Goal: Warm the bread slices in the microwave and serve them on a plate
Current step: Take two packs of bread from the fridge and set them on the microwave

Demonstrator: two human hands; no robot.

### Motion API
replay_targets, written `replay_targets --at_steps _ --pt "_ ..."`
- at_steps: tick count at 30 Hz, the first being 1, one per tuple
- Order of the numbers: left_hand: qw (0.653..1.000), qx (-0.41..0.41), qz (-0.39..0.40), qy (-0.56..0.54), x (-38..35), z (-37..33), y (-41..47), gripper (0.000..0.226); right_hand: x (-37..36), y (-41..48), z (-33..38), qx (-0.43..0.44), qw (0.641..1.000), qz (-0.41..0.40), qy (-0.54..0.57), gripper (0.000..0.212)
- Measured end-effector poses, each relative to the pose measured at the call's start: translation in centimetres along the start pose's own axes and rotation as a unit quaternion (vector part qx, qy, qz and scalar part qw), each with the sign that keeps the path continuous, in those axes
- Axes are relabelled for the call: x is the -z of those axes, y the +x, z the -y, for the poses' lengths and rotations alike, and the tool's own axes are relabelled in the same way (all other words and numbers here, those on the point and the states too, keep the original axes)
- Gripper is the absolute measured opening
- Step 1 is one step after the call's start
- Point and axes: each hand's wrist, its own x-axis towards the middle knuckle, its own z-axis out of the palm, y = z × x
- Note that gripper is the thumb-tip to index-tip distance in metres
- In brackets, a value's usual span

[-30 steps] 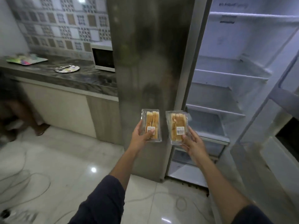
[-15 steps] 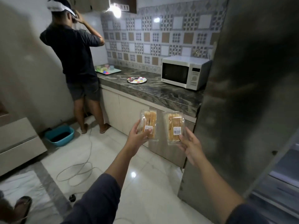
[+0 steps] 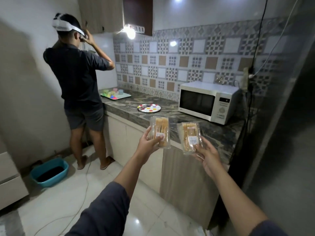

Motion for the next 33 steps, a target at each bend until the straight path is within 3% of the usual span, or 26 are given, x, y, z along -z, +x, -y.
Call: replay_targets --at_steps 7,16,24,33 --pt "0.999 0.005 0.048 -0.012 -3.3 -0.7 19.1 0.077 -0.2 16.6 3.8 0.022 0.997 -0.063 0.025 0.048" --pt "0.996 0.025 0.084 0.017 -9.2 0.2 41.2 0.089 2.5 34.2 8.2 0.07 0.985 -0.151 -0.037 0.044" --pt "0.987 0.024 0.153 0.037 -15.2 1.7 61.7 0.075 4.5 51.8 12.3 0.139 0.964 -0.223 -0.052 0.039" --pt "0.982 0.063 0.158 0.078 -20.3 2.4 76.8 0.074 7.3 66.8 13.2 0.1 0.934 -0.337 -0.07 0.04"
